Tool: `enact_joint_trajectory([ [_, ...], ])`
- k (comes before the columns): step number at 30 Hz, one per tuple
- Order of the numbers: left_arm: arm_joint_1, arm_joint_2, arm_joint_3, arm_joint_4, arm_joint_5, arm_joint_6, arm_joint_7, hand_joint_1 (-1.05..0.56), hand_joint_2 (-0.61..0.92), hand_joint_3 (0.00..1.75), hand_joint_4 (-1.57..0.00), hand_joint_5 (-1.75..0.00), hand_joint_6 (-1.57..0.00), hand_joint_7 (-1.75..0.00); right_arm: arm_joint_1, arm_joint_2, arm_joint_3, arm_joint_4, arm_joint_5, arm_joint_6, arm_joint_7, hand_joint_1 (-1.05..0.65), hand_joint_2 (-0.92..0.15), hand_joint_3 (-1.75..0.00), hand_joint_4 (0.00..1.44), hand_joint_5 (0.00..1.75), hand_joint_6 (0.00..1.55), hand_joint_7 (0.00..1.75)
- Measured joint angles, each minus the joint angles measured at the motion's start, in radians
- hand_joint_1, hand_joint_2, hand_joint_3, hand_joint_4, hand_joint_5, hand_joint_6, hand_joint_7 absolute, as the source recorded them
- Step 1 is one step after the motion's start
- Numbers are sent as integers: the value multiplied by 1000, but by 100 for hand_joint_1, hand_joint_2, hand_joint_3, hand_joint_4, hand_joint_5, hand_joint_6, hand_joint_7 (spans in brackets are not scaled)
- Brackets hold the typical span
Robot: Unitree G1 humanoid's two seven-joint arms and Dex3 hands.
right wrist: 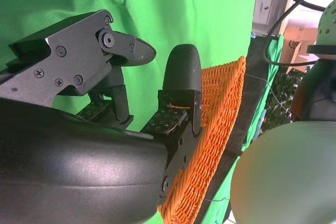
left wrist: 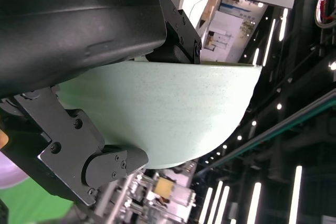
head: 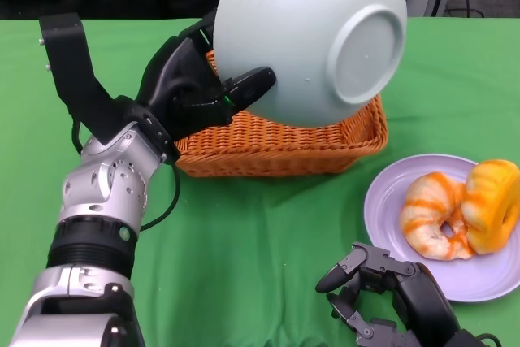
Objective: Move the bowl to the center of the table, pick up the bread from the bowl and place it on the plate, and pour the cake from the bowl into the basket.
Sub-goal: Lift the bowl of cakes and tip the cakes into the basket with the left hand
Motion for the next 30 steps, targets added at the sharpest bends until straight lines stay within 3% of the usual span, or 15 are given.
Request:
enact_joint_trajectory([
  [14,-28,-12,79,12,-77,158,-3,-12,68,97,-68,-168,-74,-147,-3,-1,0,14,-16,-7,-18,-5,-59,-76,86,135,81,104],
  [30,-30,-20,128,12,-94,229,19,-13,74,93,-66,-170,-75,-142,-3,-1,0,15,-18,-15,-20,-3,-59,-75,86,133,82,102],
])
